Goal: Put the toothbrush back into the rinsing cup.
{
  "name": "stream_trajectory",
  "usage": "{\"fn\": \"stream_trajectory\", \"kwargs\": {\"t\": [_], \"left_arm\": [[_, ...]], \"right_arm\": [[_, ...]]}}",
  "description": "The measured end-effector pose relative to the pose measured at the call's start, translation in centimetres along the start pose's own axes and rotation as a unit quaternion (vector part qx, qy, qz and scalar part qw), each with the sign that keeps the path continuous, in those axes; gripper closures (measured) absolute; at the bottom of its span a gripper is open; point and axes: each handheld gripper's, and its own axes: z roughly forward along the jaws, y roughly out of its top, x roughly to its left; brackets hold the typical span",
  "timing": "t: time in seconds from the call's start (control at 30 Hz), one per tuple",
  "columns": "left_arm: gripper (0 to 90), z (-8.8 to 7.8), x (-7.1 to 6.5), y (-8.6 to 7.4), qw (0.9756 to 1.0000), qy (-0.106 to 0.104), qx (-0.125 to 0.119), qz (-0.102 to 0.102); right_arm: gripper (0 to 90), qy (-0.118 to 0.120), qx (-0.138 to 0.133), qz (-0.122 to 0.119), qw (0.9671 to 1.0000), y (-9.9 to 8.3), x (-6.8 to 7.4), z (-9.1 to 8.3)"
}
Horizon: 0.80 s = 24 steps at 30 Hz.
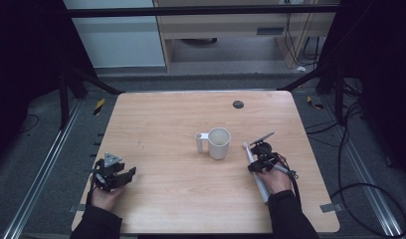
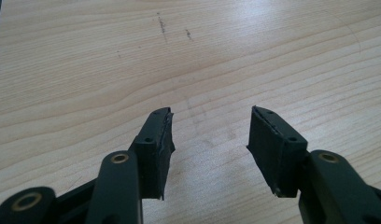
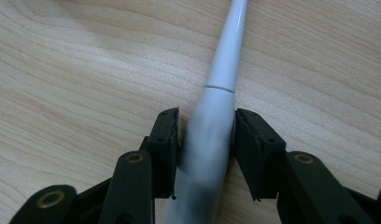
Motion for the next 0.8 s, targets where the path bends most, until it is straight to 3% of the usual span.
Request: {"fn": "stream_trajectory", "kwargs": {"t": [0.57,0.8], "left_arm": [[48.6,-0.01,0.01,0.01,1.0000,0.000,0.000,0.000],[48.6,-0.02,-0.01,0.02,1.0000,0.000,0.000,0.000]], "right_arm": [[67.5,-0.019,0.011,0.002,0.9998,0.28,0.46,-0.08],[67.7,-0.016,-0.002,0.002,0.9999,0.26,0.47,-0.97]]}}
